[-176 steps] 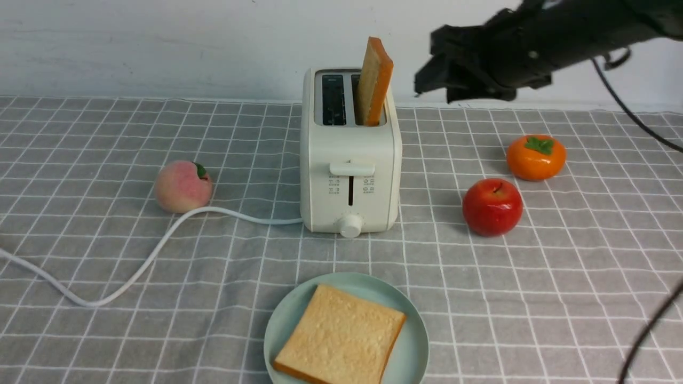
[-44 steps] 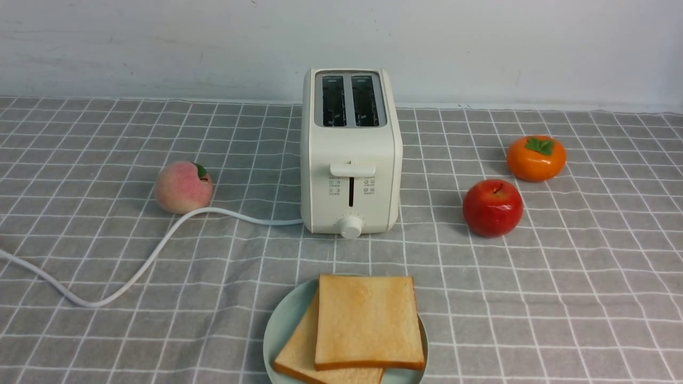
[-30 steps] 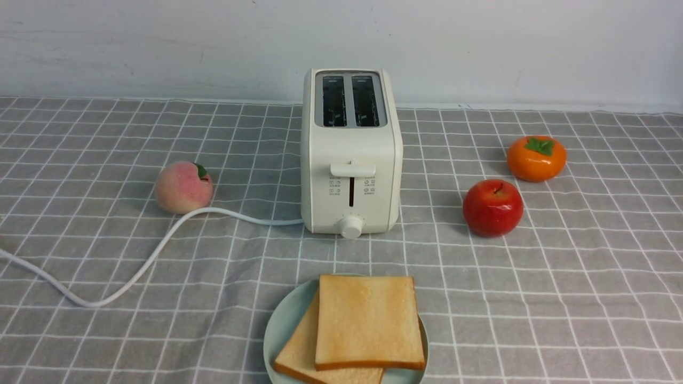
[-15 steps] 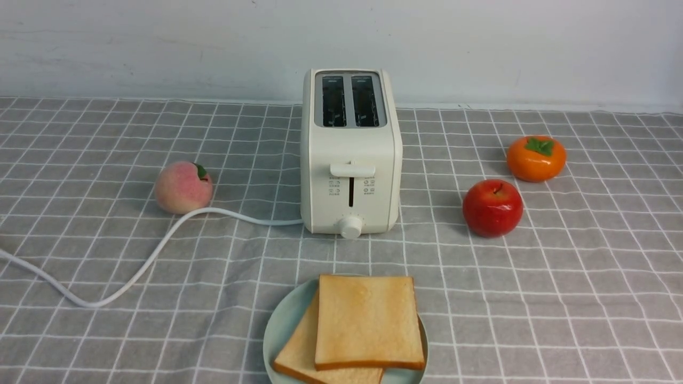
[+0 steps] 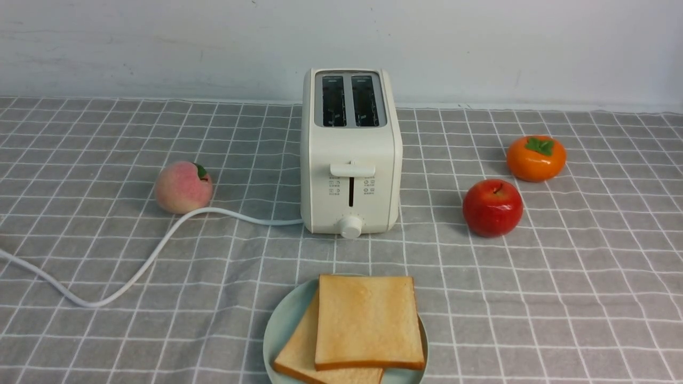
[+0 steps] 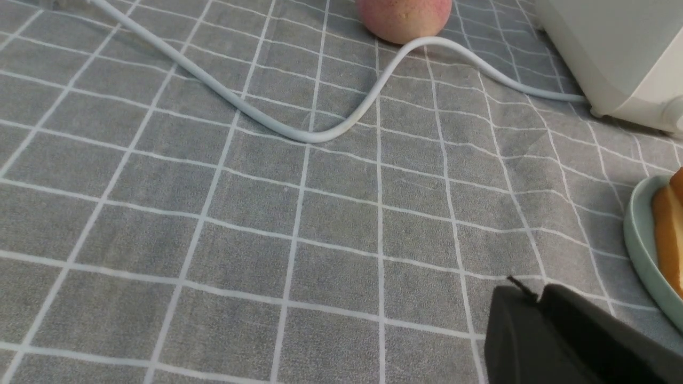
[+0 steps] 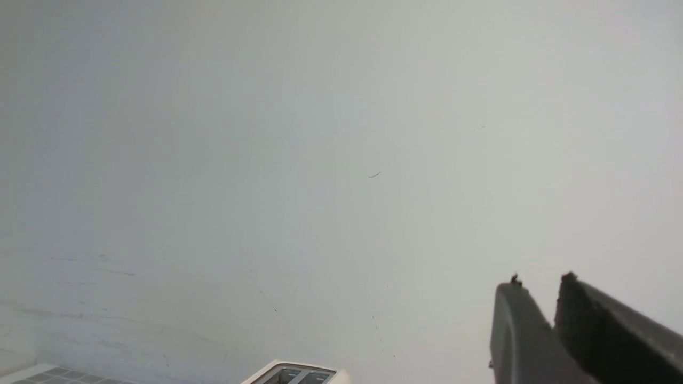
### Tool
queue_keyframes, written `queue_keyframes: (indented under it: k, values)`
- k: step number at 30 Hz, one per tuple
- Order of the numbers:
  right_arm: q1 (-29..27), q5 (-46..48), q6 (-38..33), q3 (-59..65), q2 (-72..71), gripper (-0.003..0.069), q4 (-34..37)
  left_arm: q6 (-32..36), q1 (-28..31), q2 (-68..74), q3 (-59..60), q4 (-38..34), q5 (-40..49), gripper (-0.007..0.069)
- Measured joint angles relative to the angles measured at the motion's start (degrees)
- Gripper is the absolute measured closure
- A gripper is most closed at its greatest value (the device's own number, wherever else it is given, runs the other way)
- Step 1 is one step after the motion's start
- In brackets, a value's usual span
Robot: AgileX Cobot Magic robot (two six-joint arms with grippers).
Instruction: Take toasted bread from bread machine on grey coffee table place on plate.
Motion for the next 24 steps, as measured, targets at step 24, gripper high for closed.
queue_keyframes:
  k: [24]
  values:
    - [0.0, 11.9, -32.7, 0.0, 0.0, 0.0501, 47.5, 0.0, 0.0, 0.0, 0.0, 0.0, 0.1, 0.0554]
